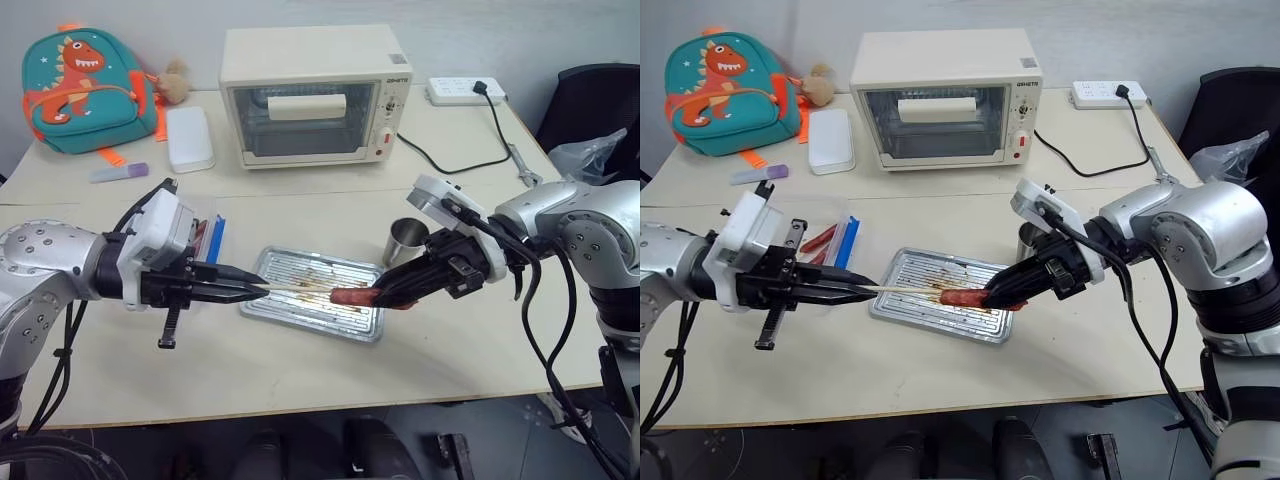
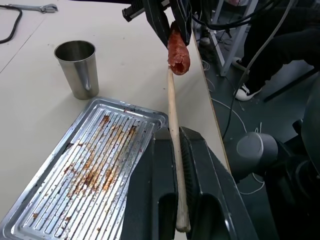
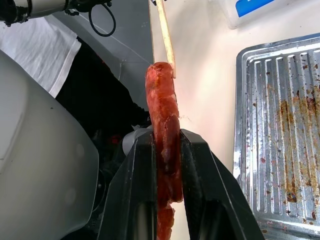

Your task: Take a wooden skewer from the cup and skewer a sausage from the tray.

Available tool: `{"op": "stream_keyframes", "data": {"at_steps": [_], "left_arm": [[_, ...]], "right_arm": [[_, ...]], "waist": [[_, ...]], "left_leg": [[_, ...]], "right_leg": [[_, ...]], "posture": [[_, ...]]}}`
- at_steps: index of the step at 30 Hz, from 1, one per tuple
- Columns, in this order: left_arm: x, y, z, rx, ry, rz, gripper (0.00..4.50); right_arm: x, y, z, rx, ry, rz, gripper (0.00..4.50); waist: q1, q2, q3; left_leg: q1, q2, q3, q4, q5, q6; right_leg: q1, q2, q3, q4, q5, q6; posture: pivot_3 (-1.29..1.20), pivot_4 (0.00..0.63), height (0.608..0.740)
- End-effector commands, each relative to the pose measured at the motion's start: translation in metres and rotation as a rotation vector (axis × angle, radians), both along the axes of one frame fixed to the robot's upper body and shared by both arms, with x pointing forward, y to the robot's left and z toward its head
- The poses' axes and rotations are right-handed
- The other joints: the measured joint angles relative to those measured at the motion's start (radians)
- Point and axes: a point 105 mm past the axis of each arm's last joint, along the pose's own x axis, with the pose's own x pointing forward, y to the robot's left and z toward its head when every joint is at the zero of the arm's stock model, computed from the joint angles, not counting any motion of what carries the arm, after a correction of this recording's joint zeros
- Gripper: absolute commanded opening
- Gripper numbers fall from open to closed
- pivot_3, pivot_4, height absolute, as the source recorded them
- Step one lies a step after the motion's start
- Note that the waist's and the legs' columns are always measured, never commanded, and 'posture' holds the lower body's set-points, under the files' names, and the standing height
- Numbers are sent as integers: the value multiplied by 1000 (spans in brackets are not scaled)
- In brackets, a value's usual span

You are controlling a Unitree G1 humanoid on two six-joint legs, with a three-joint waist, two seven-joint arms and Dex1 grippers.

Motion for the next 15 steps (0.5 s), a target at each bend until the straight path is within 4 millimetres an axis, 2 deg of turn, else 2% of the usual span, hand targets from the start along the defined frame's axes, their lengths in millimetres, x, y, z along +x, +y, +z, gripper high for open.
{"op": "stream_keyframes", "data": {"at_steps": [1, 6, 15], "left_arm": [[0, 5, 9, 14, -52, 6, 0], [1, 10, 13, 17, -61, 23, 0], [-1, 3, 11, 11, -59, 0, 0]], "right_arm": [[-2, -5, 7, 11, -22, -6, 564], [0, -7, 7, 10, -19, -17, 564], [0, -4, 9, 22, -9, -17, 564]], "waist": [[1, 0, 0], [7, 0, 0], [13, 0, 0]], "left_leg": [[0, 0, 0, 0, 0, 0], [0, 0, 0, 0, 0, 0], [0, 0, 0, 0, 0, 0]], "right_leg": [[0, 0, 0, 0, 0, 0], [0, 0, 0, 0, 0, 0], [0, 0, 0, 0, 0, 0]], "posture": [[0, 150, 740], [0, 150, 740], [0, 150, 740]]}}
